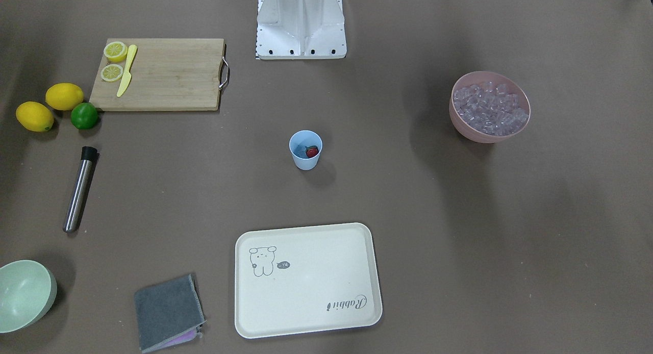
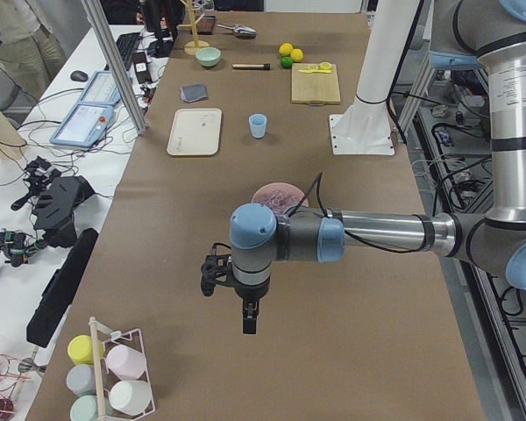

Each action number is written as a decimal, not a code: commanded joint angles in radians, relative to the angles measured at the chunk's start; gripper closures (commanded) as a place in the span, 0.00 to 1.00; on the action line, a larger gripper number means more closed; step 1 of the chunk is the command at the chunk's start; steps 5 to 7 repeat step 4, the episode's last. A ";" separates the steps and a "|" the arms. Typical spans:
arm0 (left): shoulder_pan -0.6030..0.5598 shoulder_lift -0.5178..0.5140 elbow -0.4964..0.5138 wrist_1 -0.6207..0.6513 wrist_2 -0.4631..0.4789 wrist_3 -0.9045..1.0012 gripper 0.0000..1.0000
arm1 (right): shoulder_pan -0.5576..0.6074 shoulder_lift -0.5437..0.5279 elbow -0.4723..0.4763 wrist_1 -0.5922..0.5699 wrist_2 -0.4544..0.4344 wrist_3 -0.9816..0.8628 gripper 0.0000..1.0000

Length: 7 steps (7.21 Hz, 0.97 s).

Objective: Mash ice and strawberries in cup

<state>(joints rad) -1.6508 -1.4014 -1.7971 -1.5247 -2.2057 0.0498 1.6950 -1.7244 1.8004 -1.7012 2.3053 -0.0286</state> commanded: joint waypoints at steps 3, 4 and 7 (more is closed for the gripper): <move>0.000 0.001 0.015 -0.022 0.001 -0.001 0.02 | 0.000 0.003 -0.003 0.000 0.000 0.003 0.00; 0.000 -0.001 0.015 -0.023 0.001 -0.001 0.02 | 0.000 0.003 0.000 0.000 0.002 0.004 0.00; 0.000 -0.001 0.015 -0.023 0.001 -0.001 0.02 | 0.000 0.003 0.000 0.000 0.002 0.004 0.00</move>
